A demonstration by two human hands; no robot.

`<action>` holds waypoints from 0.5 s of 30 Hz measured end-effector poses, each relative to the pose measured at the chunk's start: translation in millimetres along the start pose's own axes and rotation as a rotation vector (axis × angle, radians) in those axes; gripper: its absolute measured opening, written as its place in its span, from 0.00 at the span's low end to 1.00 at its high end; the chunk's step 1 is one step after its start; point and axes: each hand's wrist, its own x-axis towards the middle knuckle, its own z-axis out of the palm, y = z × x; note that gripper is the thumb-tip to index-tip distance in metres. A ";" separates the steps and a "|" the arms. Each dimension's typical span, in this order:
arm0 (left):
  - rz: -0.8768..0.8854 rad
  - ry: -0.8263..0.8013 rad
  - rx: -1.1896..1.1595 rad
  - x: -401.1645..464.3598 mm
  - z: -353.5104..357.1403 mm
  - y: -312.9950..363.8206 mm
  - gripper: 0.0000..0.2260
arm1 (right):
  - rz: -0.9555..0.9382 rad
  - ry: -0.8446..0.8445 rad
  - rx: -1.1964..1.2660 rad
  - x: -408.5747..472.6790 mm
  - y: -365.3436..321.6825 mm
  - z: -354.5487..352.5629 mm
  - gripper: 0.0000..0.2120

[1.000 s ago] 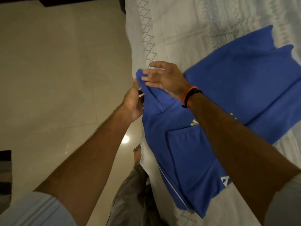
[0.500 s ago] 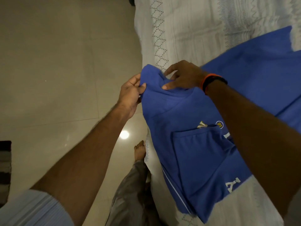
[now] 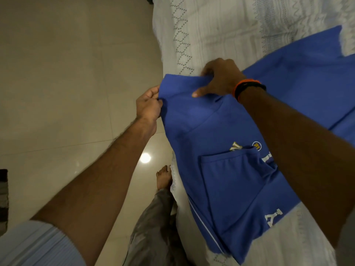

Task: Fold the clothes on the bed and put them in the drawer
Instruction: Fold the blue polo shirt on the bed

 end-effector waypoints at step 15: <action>0.092 -0.018 0.000 -9.0 0.0 11.6 0.03 | -0.106 0.183 0.073 -15.5 6.7 -11.8 0.13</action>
